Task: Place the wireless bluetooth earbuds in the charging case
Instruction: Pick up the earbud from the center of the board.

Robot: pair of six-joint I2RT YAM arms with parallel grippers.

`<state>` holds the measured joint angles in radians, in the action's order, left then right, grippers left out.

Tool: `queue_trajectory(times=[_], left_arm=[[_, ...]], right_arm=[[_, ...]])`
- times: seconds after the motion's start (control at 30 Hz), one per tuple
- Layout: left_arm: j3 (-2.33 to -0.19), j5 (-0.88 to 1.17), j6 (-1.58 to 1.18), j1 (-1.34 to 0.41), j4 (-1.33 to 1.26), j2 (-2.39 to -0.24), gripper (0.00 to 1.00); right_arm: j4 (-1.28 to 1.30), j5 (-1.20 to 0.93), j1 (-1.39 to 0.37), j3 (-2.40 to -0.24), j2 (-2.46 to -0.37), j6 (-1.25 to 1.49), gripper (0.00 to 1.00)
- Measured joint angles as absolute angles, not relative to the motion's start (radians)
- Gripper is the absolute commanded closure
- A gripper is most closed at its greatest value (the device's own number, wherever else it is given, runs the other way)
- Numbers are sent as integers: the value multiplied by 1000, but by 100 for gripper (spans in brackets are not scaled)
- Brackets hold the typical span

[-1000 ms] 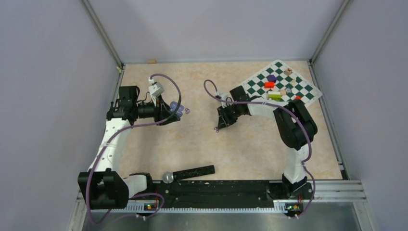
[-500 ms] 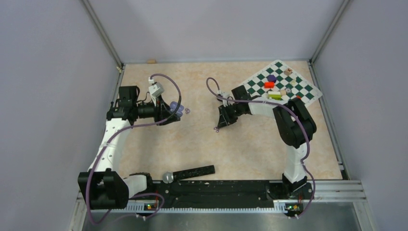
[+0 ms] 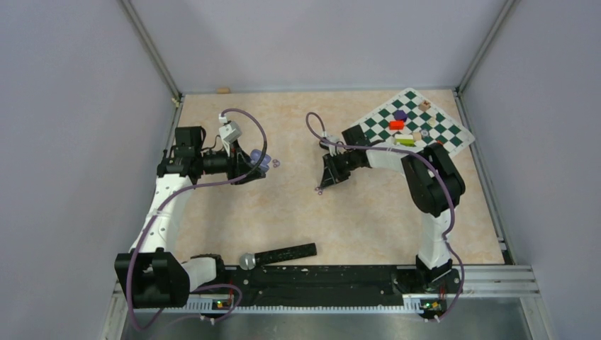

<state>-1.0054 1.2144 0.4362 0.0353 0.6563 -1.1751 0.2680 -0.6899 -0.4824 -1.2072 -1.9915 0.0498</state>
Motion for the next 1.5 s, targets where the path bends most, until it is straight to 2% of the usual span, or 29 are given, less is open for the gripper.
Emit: queue_trajectory(times=[0.63,0.77,1.0,1.33,1.5], left_arm=[[-1003,1213,437,35,654,-1175,97],[-1003,1213,437,35,654,-1175,97],[-1003,1213,437,35,654,-1175,97],[-1003,1213,438,35,654,-1175,97],[-1003,1214,435,35,649,-1175,97]], right_arm=[[250,-720,-496,-1227,-2017,56,76],[250,-762,-496,-1227,-2027,53,81],[271,-814,-501,-1227,-2043,40,94],[309,-840,-508,-1224,-2039,-7,95],[340,-791,-509,-1201,-1957,-43,94]])
